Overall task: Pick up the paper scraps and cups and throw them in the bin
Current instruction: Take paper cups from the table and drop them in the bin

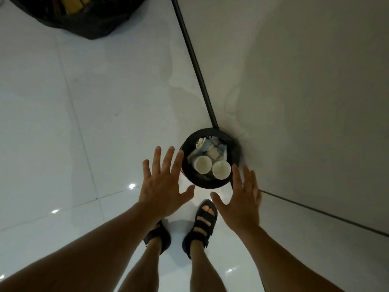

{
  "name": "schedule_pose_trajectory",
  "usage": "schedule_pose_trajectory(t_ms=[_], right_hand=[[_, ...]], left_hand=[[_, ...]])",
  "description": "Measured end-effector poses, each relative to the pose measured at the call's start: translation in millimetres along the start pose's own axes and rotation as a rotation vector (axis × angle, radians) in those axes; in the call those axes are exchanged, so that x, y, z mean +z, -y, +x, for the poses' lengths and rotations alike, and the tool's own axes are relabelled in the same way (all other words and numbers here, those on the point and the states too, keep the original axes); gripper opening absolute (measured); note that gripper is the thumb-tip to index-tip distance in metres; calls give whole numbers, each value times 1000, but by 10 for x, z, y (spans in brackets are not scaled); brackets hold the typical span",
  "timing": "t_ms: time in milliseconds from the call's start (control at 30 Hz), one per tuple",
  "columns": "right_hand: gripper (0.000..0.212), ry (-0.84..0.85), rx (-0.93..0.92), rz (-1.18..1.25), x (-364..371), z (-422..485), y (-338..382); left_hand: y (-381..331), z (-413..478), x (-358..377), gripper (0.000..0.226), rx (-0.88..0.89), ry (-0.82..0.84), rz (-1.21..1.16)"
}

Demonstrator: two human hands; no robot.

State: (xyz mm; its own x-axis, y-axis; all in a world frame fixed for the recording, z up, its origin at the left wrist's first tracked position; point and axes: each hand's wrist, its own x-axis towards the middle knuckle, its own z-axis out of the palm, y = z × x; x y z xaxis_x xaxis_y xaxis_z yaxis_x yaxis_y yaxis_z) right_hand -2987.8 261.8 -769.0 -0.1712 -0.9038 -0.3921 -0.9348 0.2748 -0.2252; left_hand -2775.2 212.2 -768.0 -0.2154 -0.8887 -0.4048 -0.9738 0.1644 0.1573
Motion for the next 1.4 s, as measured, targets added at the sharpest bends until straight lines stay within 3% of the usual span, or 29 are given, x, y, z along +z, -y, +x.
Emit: schedule_pose_trajectory(t_ms=[200, 367, 500, 633, 867, 1200, 1400], right_hand=[[88, 38, -125, -18, -1000, -593, 644], [85, 97, -360, -55, -1706, -1128, 1050], [86, 158, -603, -104, -2049, -1577, 1306], [87, 258, -805, -172, -2206, -2075, 1538], [86, 391, -1279, -429, -2003, -3132, 2331], [83, 460, -1772, -629, -1114, -5937, 2551], [82, 634, -1938, -565, -556, -7697, 2334]], left_hand=[[104, -816, -1158, 91, -187, 0, -73], [227, -1772, -1979, 86, -387, -60, -96], [156, -2696, -2185, 84, -642, -104, -184], [-61, -3760, -2054, 85, -873, -98, -262], [-316, -5740, -1722, 83, -1392, -230, -427], [-1360, -8324, -527, 85, -1958, -419, -658], [-1909, -9626, 39, 86, -2178, -490, -716]])
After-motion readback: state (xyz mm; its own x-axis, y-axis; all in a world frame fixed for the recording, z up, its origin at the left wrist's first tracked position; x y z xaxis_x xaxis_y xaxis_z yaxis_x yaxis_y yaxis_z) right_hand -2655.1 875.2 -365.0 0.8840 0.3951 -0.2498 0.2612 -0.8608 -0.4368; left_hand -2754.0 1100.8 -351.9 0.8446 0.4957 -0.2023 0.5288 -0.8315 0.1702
